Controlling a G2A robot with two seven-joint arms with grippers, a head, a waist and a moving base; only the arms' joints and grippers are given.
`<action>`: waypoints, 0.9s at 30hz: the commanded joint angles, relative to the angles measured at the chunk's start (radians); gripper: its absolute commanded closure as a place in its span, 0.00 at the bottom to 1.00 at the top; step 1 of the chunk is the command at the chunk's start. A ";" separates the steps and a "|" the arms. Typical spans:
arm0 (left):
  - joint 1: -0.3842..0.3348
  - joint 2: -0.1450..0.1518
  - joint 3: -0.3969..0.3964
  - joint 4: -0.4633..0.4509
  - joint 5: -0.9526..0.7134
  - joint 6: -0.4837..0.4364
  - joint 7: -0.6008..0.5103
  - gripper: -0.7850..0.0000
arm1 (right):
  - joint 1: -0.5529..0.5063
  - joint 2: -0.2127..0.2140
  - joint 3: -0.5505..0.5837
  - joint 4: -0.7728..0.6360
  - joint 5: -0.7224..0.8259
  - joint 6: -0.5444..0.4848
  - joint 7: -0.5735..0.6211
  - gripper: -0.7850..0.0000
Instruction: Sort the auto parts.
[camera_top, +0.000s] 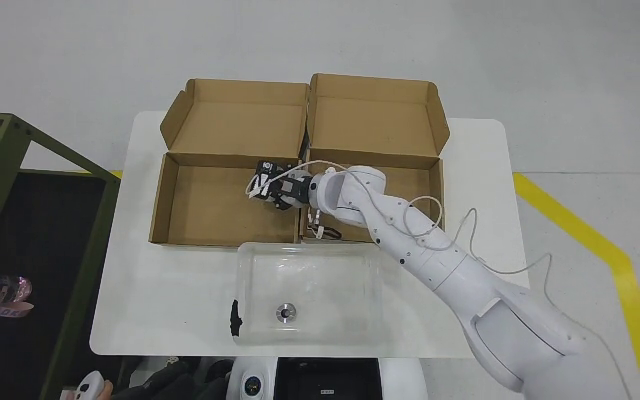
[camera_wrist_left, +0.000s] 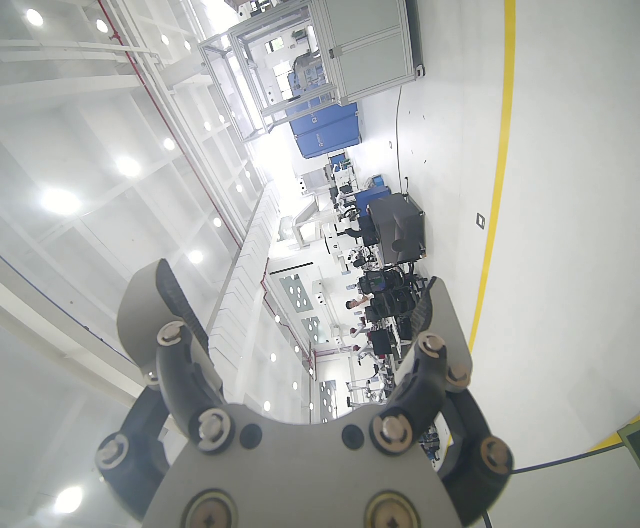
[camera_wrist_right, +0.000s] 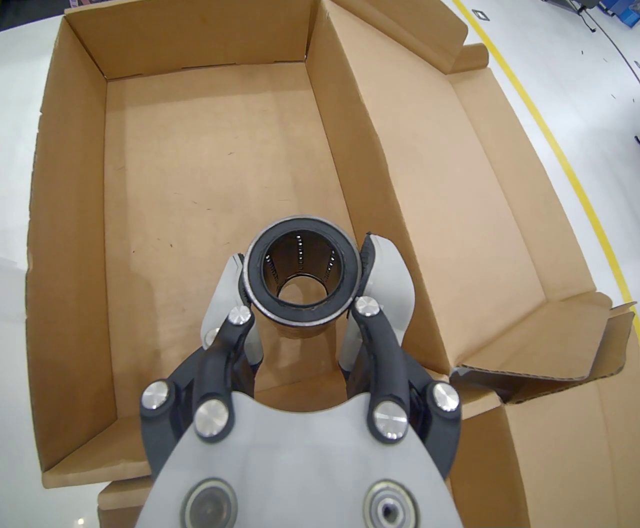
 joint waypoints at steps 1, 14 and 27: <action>0.000 0.000 0.000 0.000 0.000 0.000 0.000 0.00 | 0.002 -0.005 -0.003 0.010 -0.009 0.004 0.021 0.69; 0.000 0.000 0.000 0.000 0.000 0.000 0.000 0.00 | -0.009 -0.018 0.019 0.004 -0.045 0.017 0.080 0.18; 0.000 0.000 0.000 0.000 0.000 0.000 0.000 0.00 | -0.077 0.014 0.106 -0.204 -0.078 -0.039 0.089 0.00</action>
